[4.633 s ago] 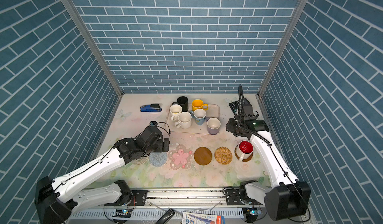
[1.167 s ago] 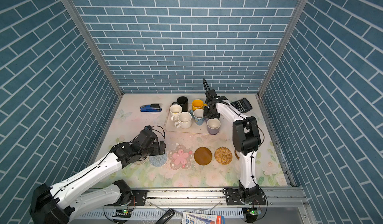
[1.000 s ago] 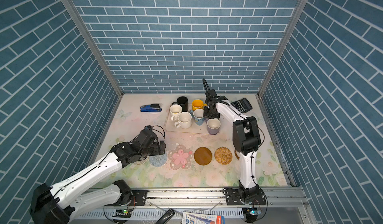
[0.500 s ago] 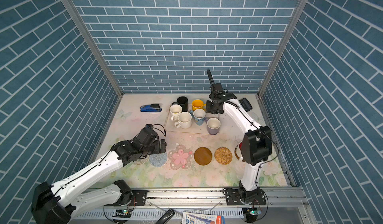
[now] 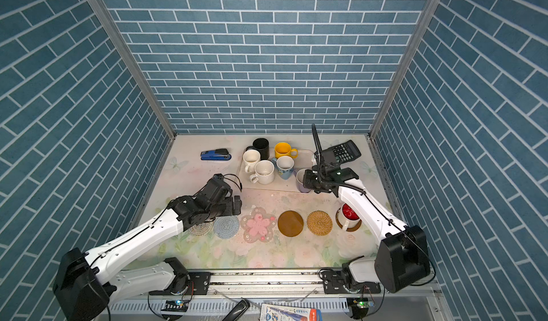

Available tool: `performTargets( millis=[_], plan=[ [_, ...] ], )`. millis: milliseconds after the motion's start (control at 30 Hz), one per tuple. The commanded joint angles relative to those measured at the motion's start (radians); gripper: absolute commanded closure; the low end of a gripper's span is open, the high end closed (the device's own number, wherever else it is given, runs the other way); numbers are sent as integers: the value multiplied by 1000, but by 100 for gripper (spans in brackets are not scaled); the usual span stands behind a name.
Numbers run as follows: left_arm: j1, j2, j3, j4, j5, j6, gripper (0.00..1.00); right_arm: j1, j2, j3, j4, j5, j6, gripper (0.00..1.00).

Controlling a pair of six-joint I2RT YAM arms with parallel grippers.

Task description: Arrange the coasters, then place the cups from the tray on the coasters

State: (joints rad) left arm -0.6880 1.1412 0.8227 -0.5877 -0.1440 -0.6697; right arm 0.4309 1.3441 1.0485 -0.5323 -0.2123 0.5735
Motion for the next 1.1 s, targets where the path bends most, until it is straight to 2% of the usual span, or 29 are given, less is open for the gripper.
performTargets(
  millis=[0, 200, 400, 767, 1067],
  plan=[
    [8, 3, 22, 10, 4, 10, 1, 3, -25, -82, 149, -94, 92, 78],
    [11, -7, 7, 1, 2, 3, 1, 25, 28, -179, 287, -116, 164, 81],
    [16, -33, -4, -17, -5, 2, 1, 51, 61, -223, 380, -43, 186, 100],
    [21, -34, -3, -25, -3, 5, 1, 51, 151, -229, 398, 83, 172, 100],
    [22, -16, -10, -14, 1, 1, 1, 40, 213, -181, 360, 119, 134, 100]
  ],
)
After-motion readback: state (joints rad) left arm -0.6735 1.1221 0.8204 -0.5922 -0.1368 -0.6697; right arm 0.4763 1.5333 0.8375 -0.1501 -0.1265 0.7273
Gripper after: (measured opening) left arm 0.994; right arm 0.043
